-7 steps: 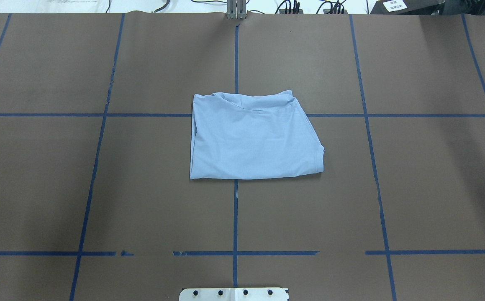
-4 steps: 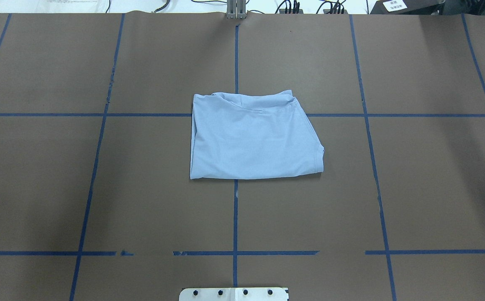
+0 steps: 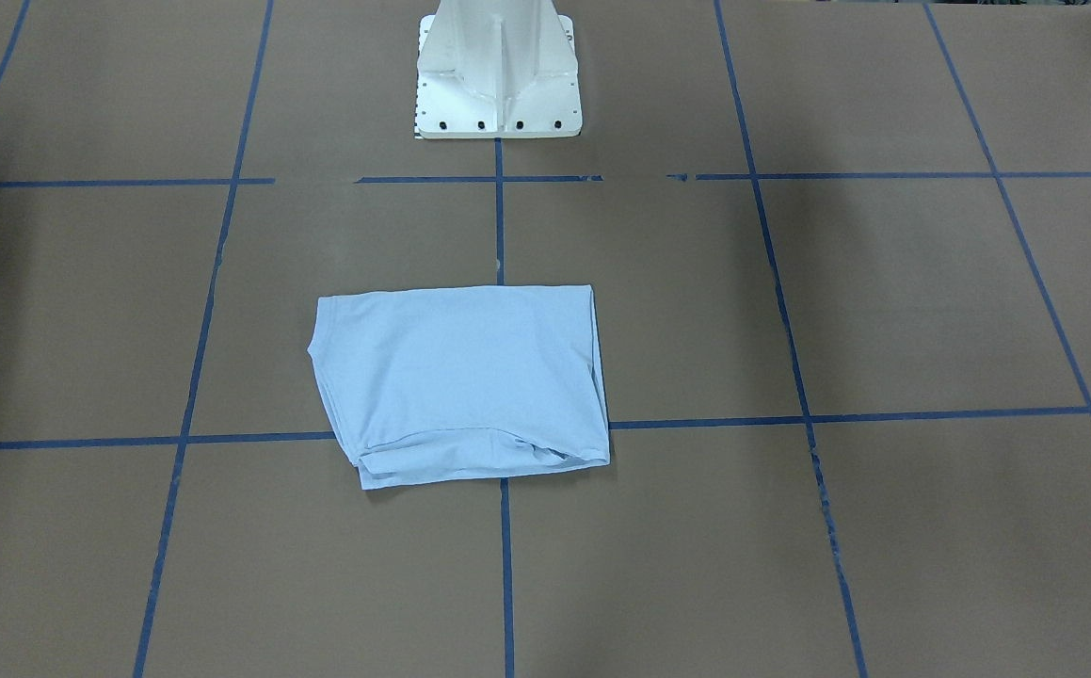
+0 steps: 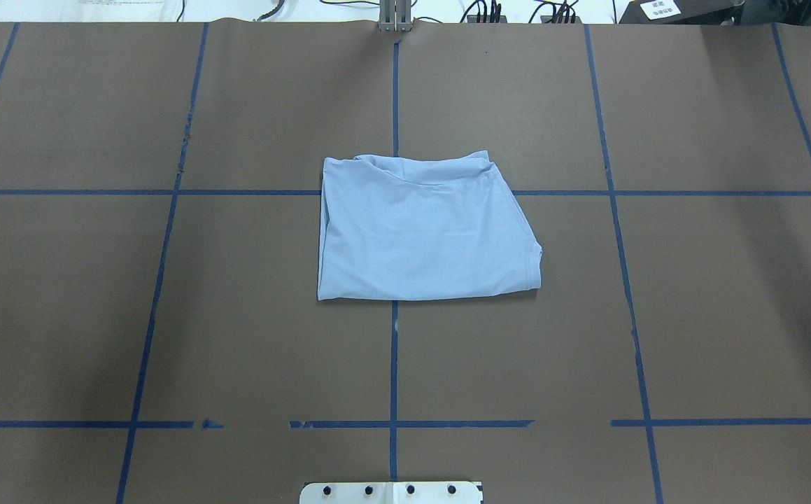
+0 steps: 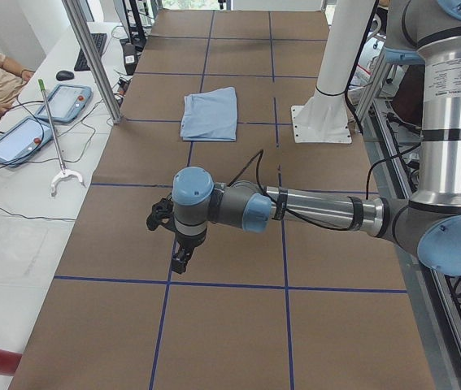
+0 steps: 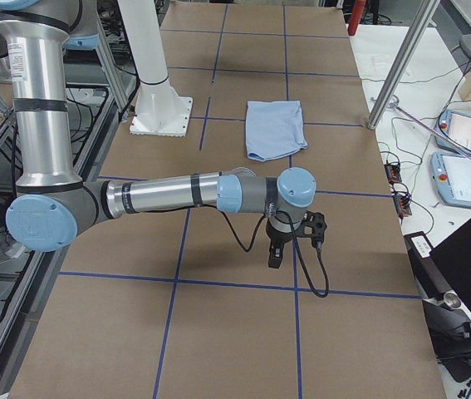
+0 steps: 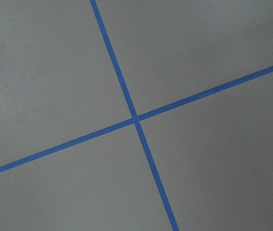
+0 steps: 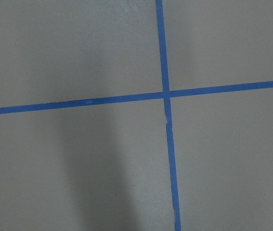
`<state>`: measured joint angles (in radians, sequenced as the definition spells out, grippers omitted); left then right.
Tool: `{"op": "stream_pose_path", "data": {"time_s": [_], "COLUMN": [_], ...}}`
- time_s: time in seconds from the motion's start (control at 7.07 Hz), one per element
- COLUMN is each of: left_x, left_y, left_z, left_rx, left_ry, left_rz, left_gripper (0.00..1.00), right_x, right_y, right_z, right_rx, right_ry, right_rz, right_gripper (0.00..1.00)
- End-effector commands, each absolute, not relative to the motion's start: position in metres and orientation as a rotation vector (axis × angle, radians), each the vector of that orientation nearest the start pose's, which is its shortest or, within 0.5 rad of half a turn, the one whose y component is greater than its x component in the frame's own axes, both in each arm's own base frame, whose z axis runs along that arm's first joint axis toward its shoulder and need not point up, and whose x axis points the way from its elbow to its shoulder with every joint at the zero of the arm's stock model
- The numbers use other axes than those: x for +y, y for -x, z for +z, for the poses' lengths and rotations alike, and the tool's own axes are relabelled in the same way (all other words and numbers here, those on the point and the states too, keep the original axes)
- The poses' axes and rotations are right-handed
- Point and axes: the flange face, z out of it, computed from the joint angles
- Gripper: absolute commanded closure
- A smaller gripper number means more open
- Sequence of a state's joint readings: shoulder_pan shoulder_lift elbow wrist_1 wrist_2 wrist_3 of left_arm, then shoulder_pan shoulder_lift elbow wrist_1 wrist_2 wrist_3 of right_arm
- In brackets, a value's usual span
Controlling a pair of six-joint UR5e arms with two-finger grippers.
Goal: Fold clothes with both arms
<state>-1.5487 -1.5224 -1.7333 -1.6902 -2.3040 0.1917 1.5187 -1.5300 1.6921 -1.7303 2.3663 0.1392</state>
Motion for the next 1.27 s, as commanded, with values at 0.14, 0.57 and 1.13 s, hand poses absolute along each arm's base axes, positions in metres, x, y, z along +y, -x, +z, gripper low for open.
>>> {"op": "stream_pose_path", "data": {"time_s": [0.14,0.57,1.13], "left_x": [-0.481,-0.481,-0.482], "left_y": [0.055,0.053,0.05], "left_z": [0.59,0.589,0.583], "left_rx": [0.712,0.729,0.73], "left_ry": [-0.289,-0.297,-0.308], "left_rz": [0.294,0.304,0.317], "left_gripper": [0.0,0.0,0.0], "right_x": [-0.511,-0.51,-0.507], "right_y": [-0.028,-0.021,-0.021], "right_z": [0.578,0.591,0.591], "right_rx": [-0.898,-0.908,-0.911], "right_ry": [0.067,0.002,-0.026], "right_rz": [0.068,0.01,0.007], "right_gripper": [0.0,0.0,0.0]}}
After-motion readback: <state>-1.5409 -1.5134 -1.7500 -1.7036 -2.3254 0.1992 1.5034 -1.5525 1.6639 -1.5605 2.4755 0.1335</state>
